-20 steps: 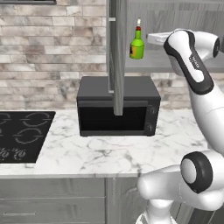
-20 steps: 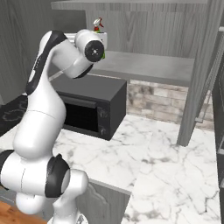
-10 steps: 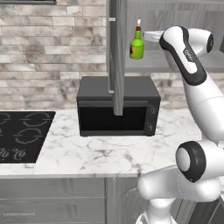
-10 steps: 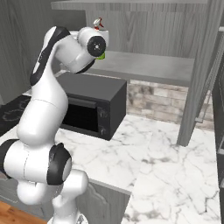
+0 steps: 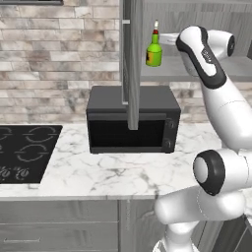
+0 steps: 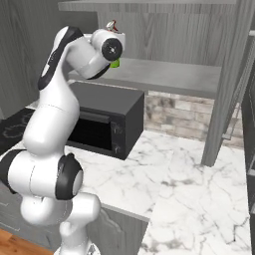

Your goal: Move the cutting board and knife to the sink. Then move spray from the cabinet to the counter.

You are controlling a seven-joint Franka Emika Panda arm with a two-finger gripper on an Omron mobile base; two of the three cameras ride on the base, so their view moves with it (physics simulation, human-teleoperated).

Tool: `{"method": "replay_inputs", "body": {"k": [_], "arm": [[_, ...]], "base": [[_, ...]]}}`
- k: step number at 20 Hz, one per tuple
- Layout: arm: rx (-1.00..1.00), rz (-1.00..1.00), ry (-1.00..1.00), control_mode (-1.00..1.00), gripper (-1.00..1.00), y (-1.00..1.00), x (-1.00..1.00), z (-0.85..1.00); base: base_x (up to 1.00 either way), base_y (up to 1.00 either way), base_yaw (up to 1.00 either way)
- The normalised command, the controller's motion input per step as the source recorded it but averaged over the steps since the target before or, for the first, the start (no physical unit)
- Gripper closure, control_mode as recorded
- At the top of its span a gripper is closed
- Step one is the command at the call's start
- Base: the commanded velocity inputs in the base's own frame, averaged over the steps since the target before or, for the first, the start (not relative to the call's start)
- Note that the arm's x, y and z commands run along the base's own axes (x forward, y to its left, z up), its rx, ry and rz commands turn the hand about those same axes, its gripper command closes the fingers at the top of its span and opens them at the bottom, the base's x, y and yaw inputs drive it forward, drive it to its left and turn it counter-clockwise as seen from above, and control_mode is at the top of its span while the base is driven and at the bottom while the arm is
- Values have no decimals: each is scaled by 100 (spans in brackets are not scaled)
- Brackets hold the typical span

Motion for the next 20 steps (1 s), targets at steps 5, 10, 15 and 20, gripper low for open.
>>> {"method": "replay_inputs", "body": {"k": [5,10,15,20], "arm": [[0,0,4,-100,-100,0,22,-11],[0,0,4,-100,-100,0,20,-11],[0,0,0,-100,-100,0,27,0],[0,0,0,-100,-100,-3,41,-1]], "base": [[0,0,0],[0,0,0],[0,0,0],[0,0,0]]}}
